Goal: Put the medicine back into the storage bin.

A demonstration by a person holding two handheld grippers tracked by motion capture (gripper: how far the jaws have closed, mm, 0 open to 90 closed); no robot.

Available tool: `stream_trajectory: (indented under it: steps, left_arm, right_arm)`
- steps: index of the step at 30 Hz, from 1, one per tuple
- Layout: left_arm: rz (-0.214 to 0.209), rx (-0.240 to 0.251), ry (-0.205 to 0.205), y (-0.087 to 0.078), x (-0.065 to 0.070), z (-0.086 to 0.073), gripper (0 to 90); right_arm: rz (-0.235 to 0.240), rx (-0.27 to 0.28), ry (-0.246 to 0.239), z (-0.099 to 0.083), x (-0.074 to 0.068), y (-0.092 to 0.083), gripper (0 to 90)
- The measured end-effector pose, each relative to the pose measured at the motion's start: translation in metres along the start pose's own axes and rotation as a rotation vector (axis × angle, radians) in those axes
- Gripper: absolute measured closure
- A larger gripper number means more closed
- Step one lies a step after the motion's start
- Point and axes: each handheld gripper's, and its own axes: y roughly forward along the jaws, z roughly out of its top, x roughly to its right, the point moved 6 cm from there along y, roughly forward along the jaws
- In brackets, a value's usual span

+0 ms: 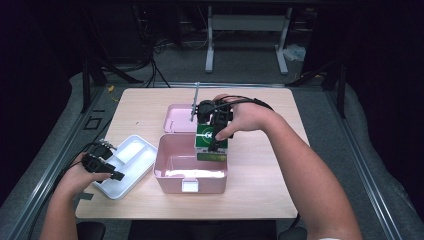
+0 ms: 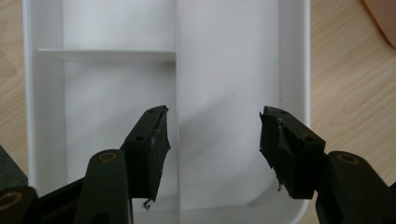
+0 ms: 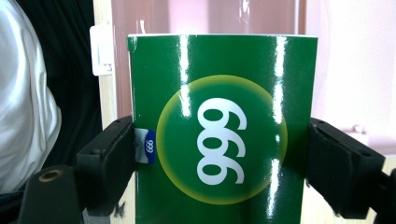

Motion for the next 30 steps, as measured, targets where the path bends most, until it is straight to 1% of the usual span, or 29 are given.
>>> stream_trajectory:
  steps: [2,3,6,7,9,10,12,13,16,24,30]
  left_arm:
    - [-0.001,-0.001,0.001,0.000,0.000,0.000,42.1]
    - [-0.001,-0.001,0.001,0.000,0.000,0.000,42.2]
    - [0.000,0.000,0.001,0.000,0.000,0.000,42.1]
    - [-0.001,-0.001,-0.003,0.001,0.001,0.000,42.1]
    - [0.000,-0.002,-0.004,0.001,0.001,0.000,42.1]
    - [0.000,-0.004,0.000,0.001,0.000,0.000,42.2]
    - [-0.002,-0.005,0.000,0.001,0.001,0.000,42.1]
    - [-0.001,-0.004,-0.002,0.001,0.001,0.000,42.1]
    - [-0.002,-0.005,0.000,0.001,0.001,0.000,42.1]
    - [-0.002,-0.008,0.003,0.002,0.000,0.000,42.2]
    - [-0.002,-0.011,0.002,0.002,0.001,0.000,42.1]
  right_arm:
    - [0.021,-0.003,-0.001,0.000,-0.002,0.005,16.0]
    - [0.013,0.001,-0.002,0.000,-0.002,0.009,16.1]
    - [0.036,-0.012,-0.003,-0.002,-0.003,0.020,16.0]
    - [0.024,-0.015,-0.002,-0.003,-0.003,0.024,16.1]
    - [0.035,-0.026,-0.003,-0.004,-0.004,0.032,16.0]
    - [0.025,-0.025,-0.004,-0.005,-0.004,0.037,16.0]
    - [0.032,-0.030,-0.002,-0.005,-0.005,0.044,16.0]
    - [0.038,-0.027,-0.003,-0.005,-0.005,0.048,16.0]
    - [0.033,-0.022,0.001,-0.006,-0.005,0.061,16.0]
    - [0.029,-0.025,0.007,-0.008,-0.003,0.082,15.9]
    - [0.024,-0.024,0.013,-0.010,-0.002,0.091,15.8]
